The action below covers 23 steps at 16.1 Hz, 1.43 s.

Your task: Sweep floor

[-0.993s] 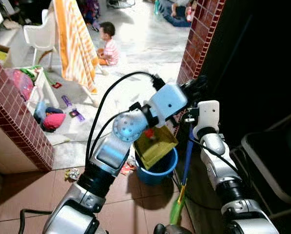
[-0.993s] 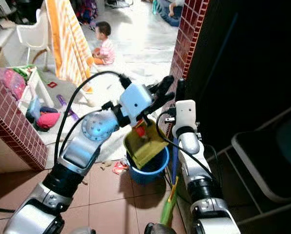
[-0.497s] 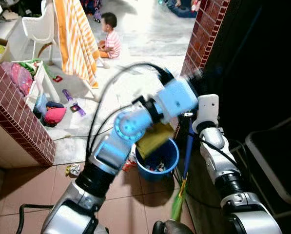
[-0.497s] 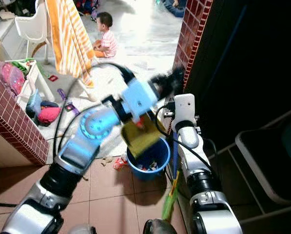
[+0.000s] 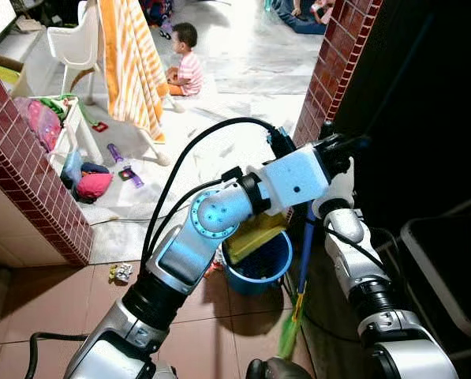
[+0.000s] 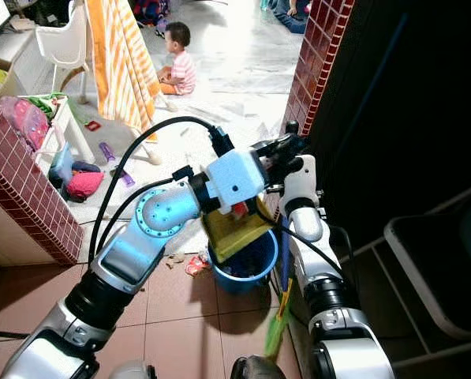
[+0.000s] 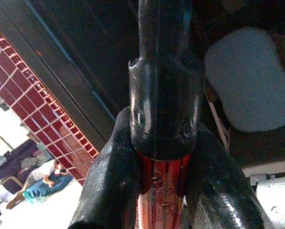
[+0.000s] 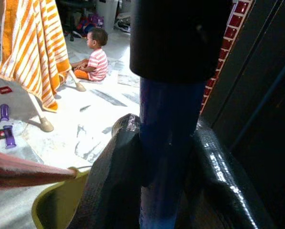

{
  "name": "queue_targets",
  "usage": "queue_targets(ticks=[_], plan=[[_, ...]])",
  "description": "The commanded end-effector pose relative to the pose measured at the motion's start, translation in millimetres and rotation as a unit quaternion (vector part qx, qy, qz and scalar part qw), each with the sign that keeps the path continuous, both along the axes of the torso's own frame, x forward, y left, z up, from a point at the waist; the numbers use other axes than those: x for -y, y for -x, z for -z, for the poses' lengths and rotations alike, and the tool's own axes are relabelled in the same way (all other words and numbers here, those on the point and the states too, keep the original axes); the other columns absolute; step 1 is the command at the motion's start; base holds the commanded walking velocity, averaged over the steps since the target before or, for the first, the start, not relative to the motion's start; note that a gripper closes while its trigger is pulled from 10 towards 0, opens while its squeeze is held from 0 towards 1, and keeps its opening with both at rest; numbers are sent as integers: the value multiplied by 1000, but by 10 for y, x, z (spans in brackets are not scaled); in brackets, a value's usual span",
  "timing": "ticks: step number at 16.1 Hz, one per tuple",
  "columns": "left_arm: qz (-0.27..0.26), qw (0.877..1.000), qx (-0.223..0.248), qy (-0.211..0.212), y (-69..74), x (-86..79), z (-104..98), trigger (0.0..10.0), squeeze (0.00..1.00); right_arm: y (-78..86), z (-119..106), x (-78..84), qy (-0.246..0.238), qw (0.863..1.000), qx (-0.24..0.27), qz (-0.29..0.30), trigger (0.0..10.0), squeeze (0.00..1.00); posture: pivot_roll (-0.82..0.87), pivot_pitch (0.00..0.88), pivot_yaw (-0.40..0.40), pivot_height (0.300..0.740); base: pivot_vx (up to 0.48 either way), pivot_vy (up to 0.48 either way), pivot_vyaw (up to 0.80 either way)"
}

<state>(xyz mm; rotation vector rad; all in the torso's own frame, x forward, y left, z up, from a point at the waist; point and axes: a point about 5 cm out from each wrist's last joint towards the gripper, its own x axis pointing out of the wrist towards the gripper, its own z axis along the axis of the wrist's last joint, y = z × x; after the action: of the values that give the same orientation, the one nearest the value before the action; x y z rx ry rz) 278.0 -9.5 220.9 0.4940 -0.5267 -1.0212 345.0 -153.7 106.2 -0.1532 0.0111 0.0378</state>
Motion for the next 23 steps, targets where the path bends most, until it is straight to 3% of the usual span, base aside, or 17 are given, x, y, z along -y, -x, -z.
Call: queue_targets(ticks=[1,3,5,7,8,10,12,13,15,16,17,20,23], plan=[[3,999,42,-14,-1,19,-91,10000,0,-57,-118,-24,4,1000,23,-6,10000,0,-44,0,-87,740,0,0,0],[-20,997,78,-6,-63,-43,-193,10000,0,-62,-117,-26,6,1000,24,-4,10000,0,-43,0,-85,740,0,0,0],[-30,993,104,39,-89,-89,-376,10000,0,-67,-121,1,13,1000,27,5,10000,0,-40,0,-87,740,0,0,0],[1,994,107,4,18,31,-264,10000,0,-73,-108,-17,9,1000,23,-2,10000,0,-39,0,-86,740,0,0,0],[-13,995,101,10,-24,4,-260,10000,0,-76,-111,-19,8,1000,23,-3,10000,0,-39,0,-86,740,0,0,0],[-57,993,94,53,-133,-86,-358,10000,0,-73,-108,-17,6,1000,24,-2,10000,0,-39,0,-86,740,0,0,0],[-66,990,106,66,-163,-123,-415,10000,0,-82,-111,-19,6,1000,24,-3,10000,0,-36,0,-87,740,0,0,0],[-106,983,108,107,-214,-195,-497,10000,0,-88,-113,-29,5,1000,24,-4,10000,0,-38,0,-85,740,0,0,0],[-222,937,89,255,-391,-557,-841,10000,0,-84,-108,-40,1,1000,25,-4,10000,0,-27,0,-84,740,0,0,0],[-234,929,86,275,-411,-618,-886,10000,0,-81,-105,-40,1,1000,25,-4,10000,0,-27,0,-84,740,0,0,0],[-282,895,90,334,-470,-891,-1048,10000,0,-82,-100,-45,-3,1000,24,-5,10000,0,-27,0,-84,740,0,0,0],[-346,851,135,373,-450,-1261,-1246,10000,0,-87,-79,-77,-6,1000,18,-11,10000,0,3,0,-98,740,0,0,0],[-412,838,156,323,-495,-1491,-1198,10000,0,-85,-64,-110,-12,1000,10,-16,10000,0,27,0,-103,740,0,0,0]])
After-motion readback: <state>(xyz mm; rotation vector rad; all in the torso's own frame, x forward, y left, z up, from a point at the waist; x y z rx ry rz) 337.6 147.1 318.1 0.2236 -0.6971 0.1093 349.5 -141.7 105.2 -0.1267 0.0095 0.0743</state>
